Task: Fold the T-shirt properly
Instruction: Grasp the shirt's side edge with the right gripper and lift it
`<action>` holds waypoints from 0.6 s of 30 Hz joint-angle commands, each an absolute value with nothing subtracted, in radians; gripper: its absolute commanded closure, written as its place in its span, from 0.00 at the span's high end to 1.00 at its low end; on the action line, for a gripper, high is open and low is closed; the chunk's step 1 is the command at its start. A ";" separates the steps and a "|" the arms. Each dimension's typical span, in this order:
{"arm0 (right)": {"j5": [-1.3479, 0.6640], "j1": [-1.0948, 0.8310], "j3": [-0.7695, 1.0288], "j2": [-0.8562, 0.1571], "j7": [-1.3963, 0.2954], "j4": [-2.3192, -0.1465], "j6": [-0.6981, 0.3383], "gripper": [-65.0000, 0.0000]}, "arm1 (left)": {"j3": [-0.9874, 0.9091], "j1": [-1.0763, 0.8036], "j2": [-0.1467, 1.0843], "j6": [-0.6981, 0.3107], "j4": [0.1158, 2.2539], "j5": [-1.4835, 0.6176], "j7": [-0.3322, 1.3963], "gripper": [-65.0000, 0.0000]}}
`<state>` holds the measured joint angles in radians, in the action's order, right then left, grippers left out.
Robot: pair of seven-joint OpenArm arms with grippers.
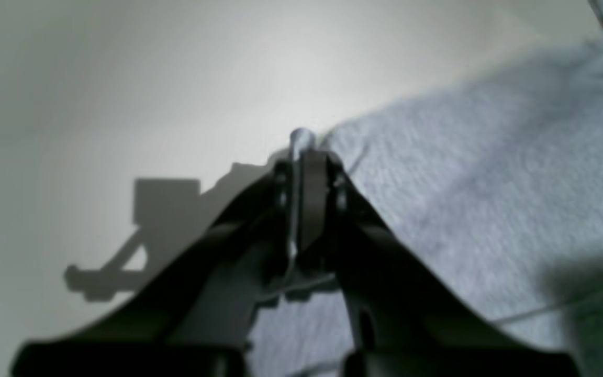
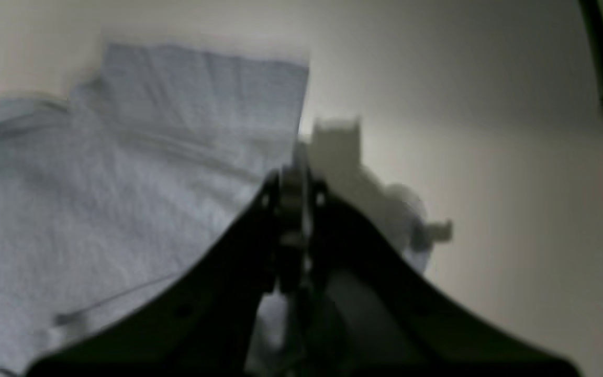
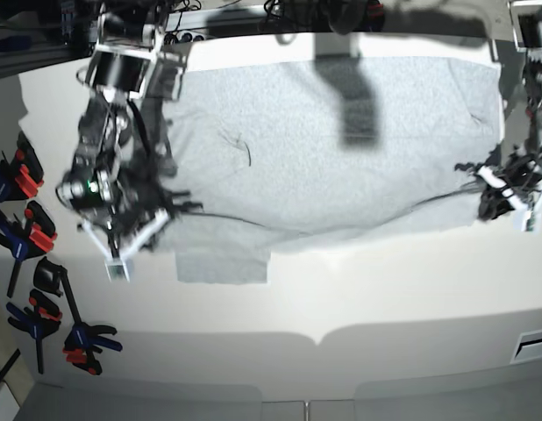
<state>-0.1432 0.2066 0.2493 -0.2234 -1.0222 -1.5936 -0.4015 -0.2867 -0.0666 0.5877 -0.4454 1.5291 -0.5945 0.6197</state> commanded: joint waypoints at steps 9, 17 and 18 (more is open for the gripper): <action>-0.168 0.053 0.310 -0.233 -1.013 -1.806 -0.420 0.00 | -0.439 -0.243 0.593 -0.449 1.678 -0.709 0.688 0.00; -0.163 -0.048 0.310 -0.229 -1.025 -1.896 -0.420 0.00 | -0.439 -0.349 0.593 -0.449 1.678 -0.709 0.684 0.00; -0.164 -0.052 0.309 -0.229 -1.027 -1.896 -0.419 0.00 | -0.439 -0.352 0.593 -0.449 1.678 -0.709 0.684 0.00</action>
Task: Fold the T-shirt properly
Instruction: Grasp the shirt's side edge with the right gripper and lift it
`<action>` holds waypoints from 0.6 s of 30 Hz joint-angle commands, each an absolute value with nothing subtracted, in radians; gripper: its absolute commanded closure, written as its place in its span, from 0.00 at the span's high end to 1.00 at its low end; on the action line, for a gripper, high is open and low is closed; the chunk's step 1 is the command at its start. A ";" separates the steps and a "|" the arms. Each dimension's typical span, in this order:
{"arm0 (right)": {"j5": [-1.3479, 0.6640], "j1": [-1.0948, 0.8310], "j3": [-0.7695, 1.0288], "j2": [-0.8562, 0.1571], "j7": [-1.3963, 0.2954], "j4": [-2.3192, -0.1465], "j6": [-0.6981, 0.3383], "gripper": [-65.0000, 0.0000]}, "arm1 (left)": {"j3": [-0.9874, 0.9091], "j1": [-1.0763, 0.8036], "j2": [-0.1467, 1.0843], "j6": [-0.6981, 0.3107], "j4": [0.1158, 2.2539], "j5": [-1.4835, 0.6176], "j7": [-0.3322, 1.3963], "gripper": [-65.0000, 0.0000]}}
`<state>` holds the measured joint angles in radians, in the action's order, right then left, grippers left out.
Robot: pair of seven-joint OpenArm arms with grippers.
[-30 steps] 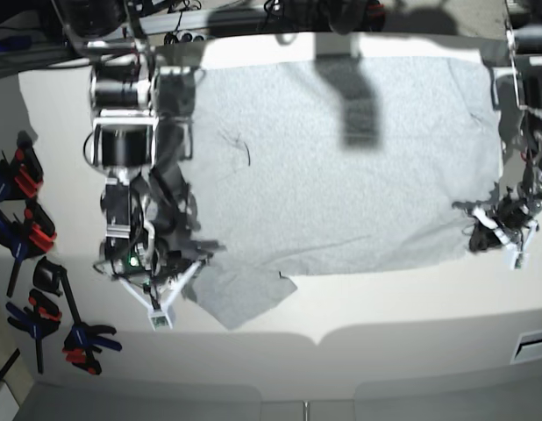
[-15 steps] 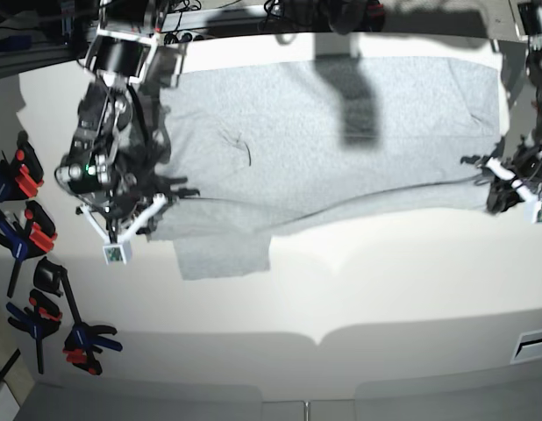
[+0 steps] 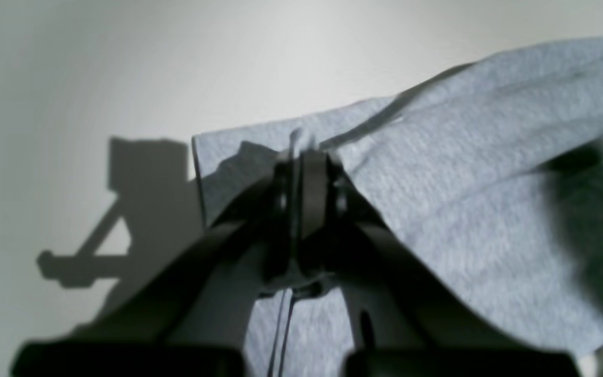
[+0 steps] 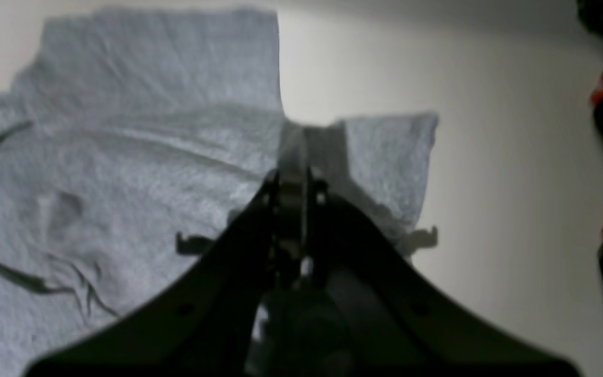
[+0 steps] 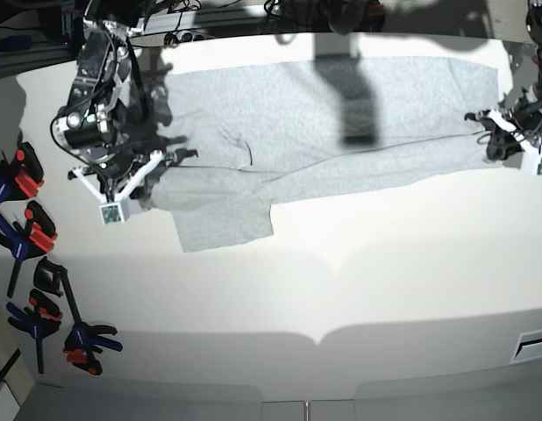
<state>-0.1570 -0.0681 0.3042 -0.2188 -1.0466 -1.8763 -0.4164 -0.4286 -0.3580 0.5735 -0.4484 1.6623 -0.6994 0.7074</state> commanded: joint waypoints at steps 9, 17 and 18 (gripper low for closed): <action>-0.168 -0.052 0.309 -0.224 -0.972 -1.896 -0.419 0.43 | -0.439 -0.355 0.593 -0.448 1.678 -0.709 0.681 0.00; -0.155 0.041 0.307 -0.208 -0.566 -1.792 -0.339 0.43 | -0.439 -0.355 0.593 -0.448 1.678 -0.709 0.681 0.00; -0.154 0.071 0.307 -0.204 -0.566 -1.744 -0.340 0.43 | -0.439 -0.355 0.593 -0.448 1.678 -0.709 0.680 0.00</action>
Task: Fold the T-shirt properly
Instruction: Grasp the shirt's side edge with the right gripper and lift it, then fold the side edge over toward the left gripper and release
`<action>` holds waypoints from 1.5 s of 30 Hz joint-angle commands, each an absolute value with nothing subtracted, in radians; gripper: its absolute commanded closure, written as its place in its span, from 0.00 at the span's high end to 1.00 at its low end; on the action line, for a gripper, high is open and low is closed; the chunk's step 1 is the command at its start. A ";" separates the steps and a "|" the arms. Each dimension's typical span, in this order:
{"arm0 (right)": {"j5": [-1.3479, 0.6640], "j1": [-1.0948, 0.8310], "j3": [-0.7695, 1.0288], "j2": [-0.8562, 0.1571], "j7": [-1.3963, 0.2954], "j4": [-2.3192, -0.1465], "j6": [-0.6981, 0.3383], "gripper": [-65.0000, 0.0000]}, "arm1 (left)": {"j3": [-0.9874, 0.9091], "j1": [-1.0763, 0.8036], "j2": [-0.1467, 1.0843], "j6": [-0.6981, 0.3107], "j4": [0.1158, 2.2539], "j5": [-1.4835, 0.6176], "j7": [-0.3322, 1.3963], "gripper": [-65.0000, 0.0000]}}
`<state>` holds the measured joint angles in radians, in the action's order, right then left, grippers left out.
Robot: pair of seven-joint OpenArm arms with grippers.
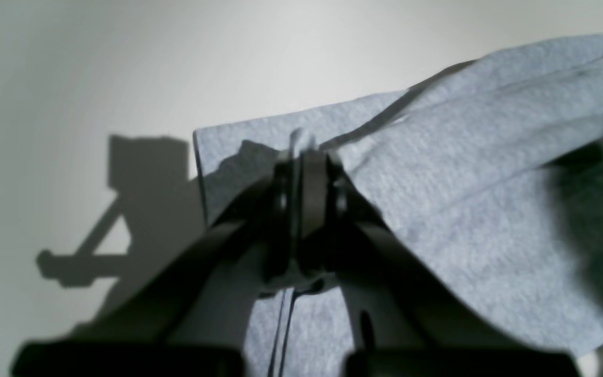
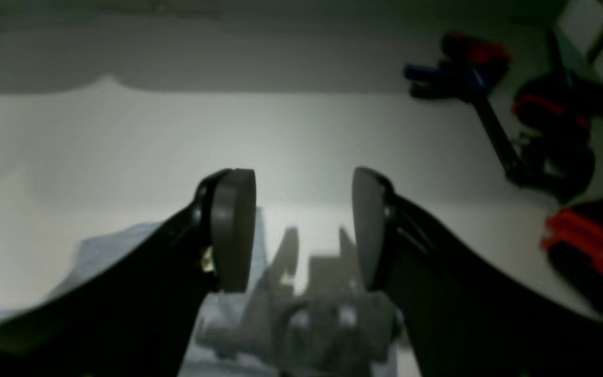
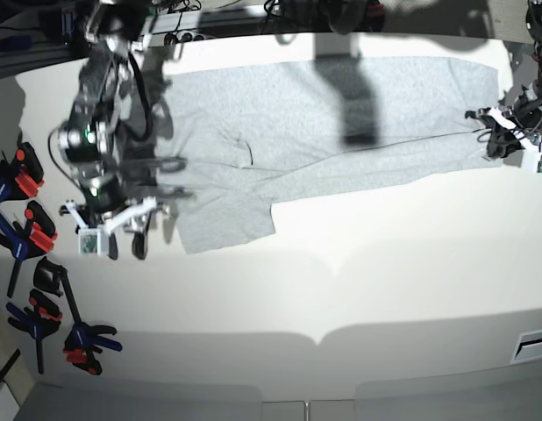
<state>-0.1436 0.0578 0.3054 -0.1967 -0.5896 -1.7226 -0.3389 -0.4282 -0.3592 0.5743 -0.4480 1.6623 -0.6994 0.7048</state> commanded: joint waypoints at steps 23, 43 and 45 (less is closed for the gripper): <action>-0.079 0.399 0.305 -0.191 -0.520 -0.866 -0.498 0.43 | -0.439 -0.355 0.593 -0.448 1.678 -0.709 0.665 0.00; -0.118 0.451 0.305 -0.169 -0.589 -0.862 -0.543 0.00 | -0.439 -0.355 0.593 -0.448 1.678 -0.709 0.658 0.00; -0.144 0.448 0.305 -0.169 -0.625 -0.899 -0.551 0.00 | -0.439 -0.355 0.593 -0.448 1.678 -0.709 0.658 0.00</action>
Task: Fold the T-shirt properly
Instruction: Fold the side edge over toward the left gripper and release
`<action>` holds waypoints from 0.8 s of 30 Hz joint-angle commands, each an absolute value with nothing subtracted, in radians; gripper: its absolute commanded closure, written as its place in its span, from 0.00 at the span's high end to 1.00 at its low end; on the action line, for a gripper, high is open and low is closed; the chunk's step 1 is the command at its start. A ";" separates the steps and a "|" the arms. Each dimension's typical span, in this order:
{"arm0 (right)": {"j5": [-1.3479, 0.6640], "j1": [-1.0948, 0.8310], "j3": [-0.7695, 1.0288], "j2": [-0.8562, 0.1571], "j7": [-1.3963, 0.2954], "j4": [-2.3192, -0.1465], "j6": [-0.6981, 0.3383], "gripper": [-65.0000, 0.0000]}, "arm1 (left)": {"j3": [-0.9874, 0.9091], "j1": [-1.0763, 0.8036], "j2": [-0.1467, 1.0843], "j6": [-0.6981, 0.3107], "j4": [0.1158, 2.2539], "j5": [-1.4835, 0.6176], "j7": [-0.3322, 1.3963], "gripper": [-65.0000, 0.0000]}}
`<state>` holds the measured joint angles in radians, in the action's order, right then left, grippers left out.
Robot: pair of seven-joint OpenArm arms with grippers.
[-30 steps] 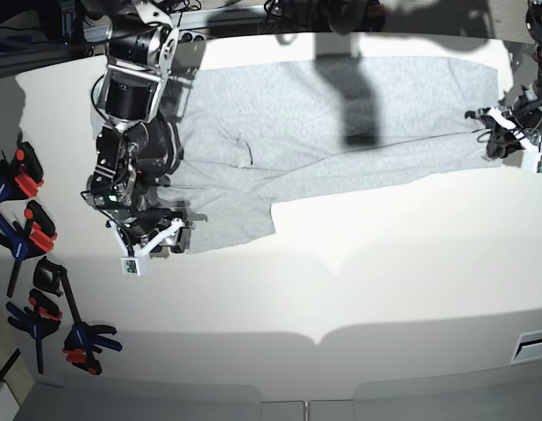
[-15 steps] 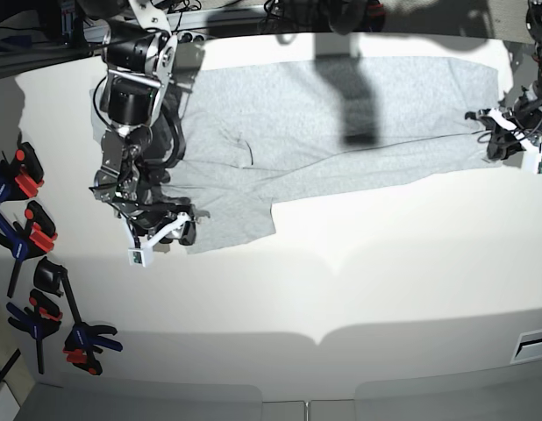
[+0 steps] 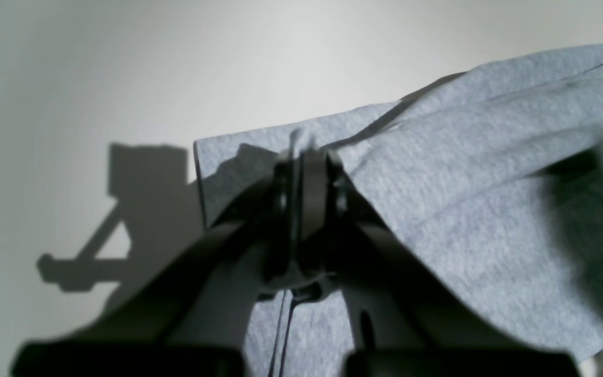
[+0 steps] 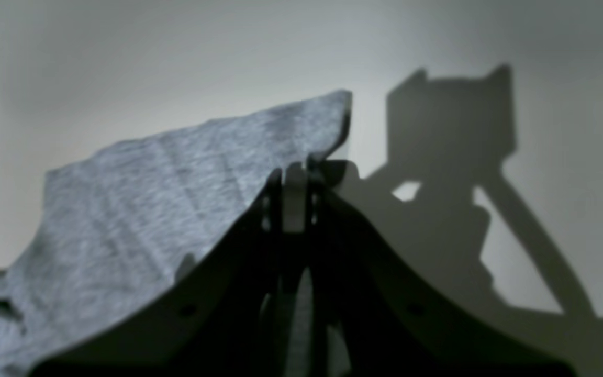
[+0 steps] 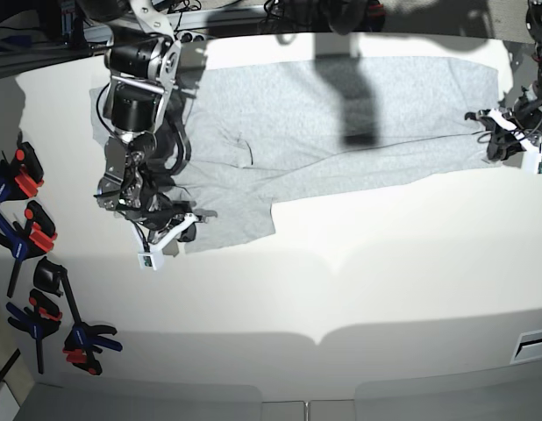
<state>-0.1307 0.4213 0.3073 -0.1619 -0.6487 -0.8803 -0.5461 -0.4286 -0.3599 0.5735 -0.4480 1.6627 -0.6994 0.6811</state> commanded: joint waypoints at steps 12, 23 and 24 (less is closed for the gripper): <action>-0.243 0.091 0.308 -0.170 -0.723 -1.554 -0.682 0.00 | -0.439 -0.355 0.498 -0.450 1.678 -0.708 0.659 0.00; -0.239 -0.335 0.384 -0.169 -0.723 -2.060 -0.681 0.00 | -0.439 -0.358 0.468 -0.452 1.678 -0.708 0.658 0.00; -0.239 -0.355 0.400 -0.169 -0.723 -2.077 -0.681 0.00 | -0.439 -0.358 0.468 -0.452 1.678 -0.708 0.659 0.00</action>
